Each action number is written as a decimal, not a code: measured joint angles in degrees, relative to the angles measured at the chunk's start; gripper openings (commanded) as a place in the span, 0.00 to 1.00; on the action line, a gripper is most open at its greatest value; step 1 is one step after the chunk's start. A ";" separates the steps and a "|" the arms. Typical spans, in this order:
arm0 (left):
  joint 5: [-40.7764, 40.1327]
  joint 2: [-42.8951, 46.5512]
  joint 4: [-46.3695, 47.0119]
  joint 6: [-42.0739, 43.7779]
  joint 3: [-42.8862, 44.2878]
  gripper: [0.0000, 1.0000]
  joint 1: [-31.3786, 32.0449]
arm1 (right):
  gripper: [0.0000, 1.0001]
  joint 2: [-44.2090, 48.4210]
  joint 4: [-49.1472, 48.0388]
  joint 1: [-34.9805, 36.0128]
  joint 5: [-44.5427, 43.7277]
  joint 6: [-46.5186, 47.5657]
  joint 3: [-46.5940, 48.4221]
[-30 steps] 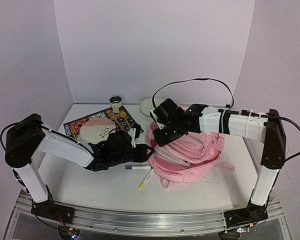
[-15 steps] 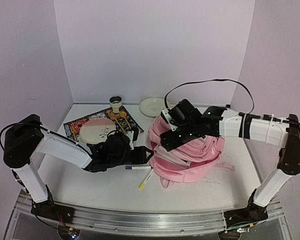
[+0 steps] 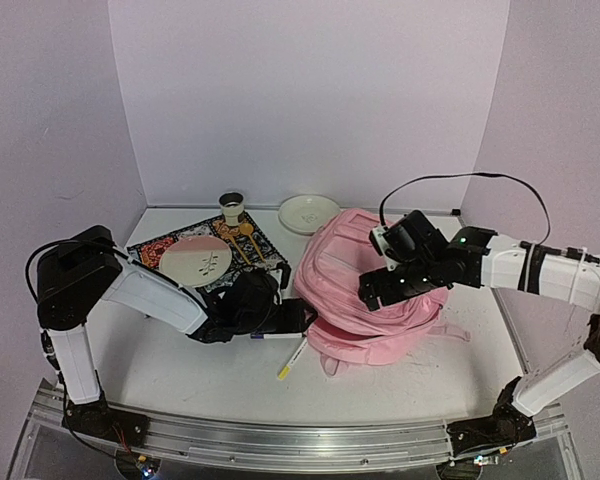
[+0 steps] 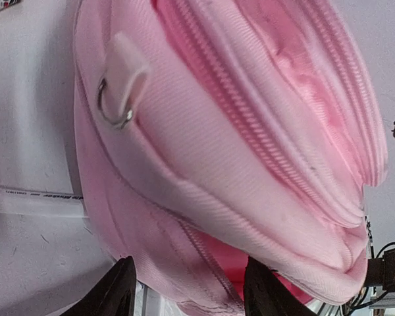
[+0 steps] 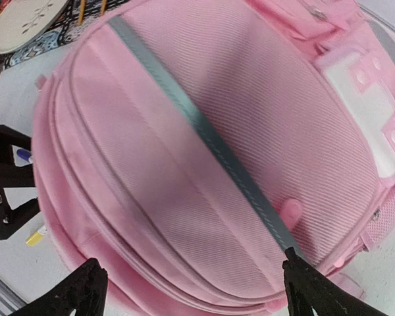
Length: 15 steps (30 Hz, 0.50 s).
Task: Pack the student bag
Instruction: Place the largest pocket of the student bag, then rotate the student bag at the center of the board.
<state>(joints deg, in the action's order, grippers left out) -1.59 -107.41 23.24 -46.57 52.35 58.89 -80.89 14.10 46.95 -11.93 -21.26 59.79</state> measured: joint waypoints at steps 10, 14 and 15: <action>-0.17 -0.66 -1.84 2.27 1.92 0.11 -0.49 | 0.90 7.84 -0.93 -14.93 1.29 -8.01 -11.27; -0.16 -0.64 -2.99 4.20 2.86 0.06 -1.76 | 0.86 9.80 -2.75 -19.43 2.38 -10.47 -15.96; -0.23 -0.64 -3.25 4.70 3.14 0.06 -2.19 | 0.84 10.20 -3.14 -20.45 2.43 -10.92 -16.96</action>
<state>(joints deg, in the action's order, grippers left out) -1.82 -108.05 19.99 -41.87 55.49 56.71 -70.69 10.97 26.50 -9.49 -32.18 42.83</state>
